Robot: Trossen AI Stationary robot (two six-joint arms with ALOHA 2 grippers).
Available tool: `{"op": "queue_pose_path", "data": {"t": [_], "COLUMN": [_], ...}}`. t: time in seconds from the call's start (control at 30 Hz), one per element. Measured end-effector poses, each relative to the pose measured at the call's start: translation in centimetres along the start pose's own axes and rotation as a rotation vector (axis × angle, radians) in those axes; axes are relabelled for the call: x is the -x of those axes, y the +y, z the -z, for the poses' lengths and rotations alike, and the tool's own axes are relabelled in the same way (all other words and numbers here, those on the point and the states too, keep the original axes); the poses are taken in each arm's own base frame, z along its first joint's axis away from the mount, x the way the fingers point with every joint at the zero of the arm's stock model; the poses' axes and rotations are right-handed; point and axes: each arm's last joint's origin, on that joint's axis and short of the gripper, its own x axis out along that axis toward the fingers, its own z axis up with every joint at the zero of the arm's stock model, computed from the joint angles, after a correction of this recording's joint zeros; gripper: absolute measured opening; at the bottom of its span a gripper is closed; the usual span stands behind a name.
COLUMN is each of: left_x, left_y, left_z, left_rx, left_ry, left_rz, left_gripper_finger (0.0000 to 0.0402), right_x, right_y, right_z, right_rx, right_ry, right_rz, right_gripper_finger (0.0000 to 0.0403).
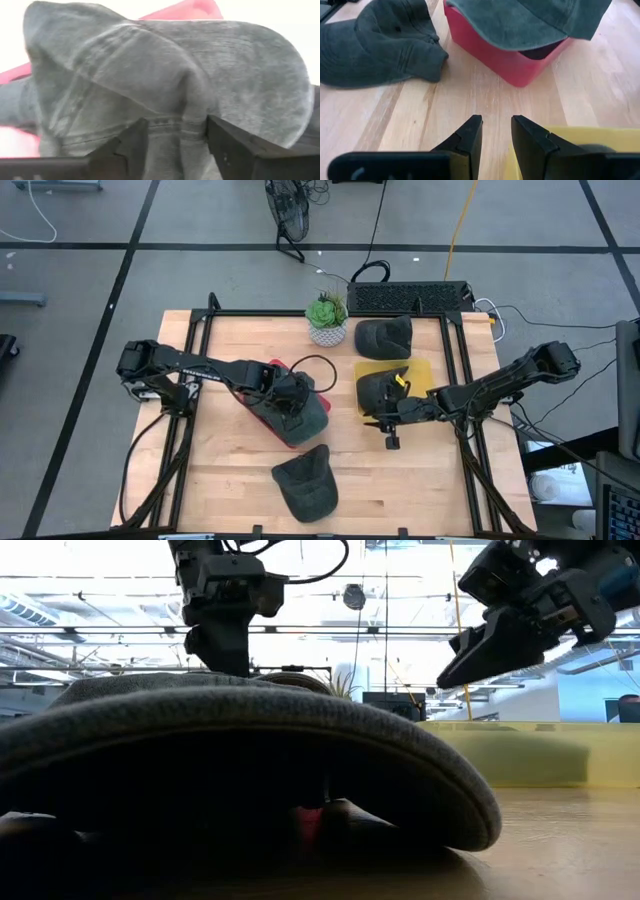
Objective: Pick & Place hat
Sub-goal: Put the dark gray cap into the red bin
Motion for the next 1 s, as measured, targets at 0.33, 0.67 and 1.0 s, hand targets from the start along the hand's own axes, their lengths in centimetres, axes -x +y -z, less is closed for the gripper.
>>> {"op": "queue_pose_path", "data": {"t": [0.33, 0.67, 1.0], "left_x": [0.0, 0.0, 0.4], "left_y": [-0.3, -0.3, 0.0], "left_z": [-0.2, -0.1, 1.4], "left_rx": [-0.035, -0.016, 0.12], "left_ry": [-0.005, -0.006, 0.059], "left_rz": [0.052, 0.045, -0.113], "left_gripper_finger": [0.0058, 0.0024, 0.0024], "right_x": [-0.1, -0.1, -0.1], "right_y": [-0.1, -0.1, -0.1], "right_z": [1.4, 1.3, 1.3], "right_rx": [-0.024, -0.022, -0.022], "right_ry": [-0.056, -0.062, -0.061], "right_rz": [-0.002, -0.002, -0.003], "right_gripper_finger": [0.0091, 0.0091, 0.0091]}}
